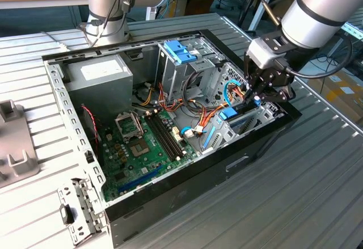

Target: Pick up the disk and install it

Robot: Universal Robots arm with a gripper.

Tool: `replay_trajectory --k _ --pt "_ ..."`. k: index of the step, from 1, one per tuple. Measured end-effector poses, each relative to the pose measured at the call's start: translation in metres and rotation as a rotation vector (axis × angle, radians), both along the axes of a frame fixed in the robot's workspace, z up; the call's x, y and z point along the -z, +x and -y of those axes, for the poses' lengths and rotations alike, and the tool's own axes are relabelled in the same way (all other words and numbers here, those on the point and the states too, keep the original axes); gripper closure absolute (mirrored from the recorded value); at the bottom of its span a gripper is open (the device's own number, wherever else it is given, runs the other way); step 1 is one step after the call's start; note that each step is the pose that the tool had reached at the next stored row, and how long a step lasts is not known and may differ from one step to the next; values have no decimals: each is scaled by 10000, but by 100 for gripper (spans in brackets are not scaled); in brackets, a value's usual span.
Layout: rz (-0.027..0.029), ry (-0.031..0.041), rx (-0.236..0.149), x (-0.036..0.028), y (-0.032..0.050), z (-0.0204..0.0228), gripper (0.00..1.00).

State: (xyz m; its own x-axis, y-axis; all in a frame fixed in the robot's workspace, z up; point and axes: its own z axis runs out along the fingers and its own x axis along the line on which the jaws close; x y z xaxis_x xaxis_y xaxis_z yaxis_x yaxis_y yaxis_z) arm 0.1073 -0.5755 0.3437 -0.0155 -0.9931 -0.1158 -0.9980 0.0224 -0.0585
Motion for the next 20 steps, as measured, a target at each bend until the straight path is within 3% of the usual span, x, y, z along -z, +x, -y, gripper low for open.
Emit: replay_trajectory --k 6,20 --pt "0 -3 0 -1 0 26 83" --pt "0 4 -1 59 0 30 82"
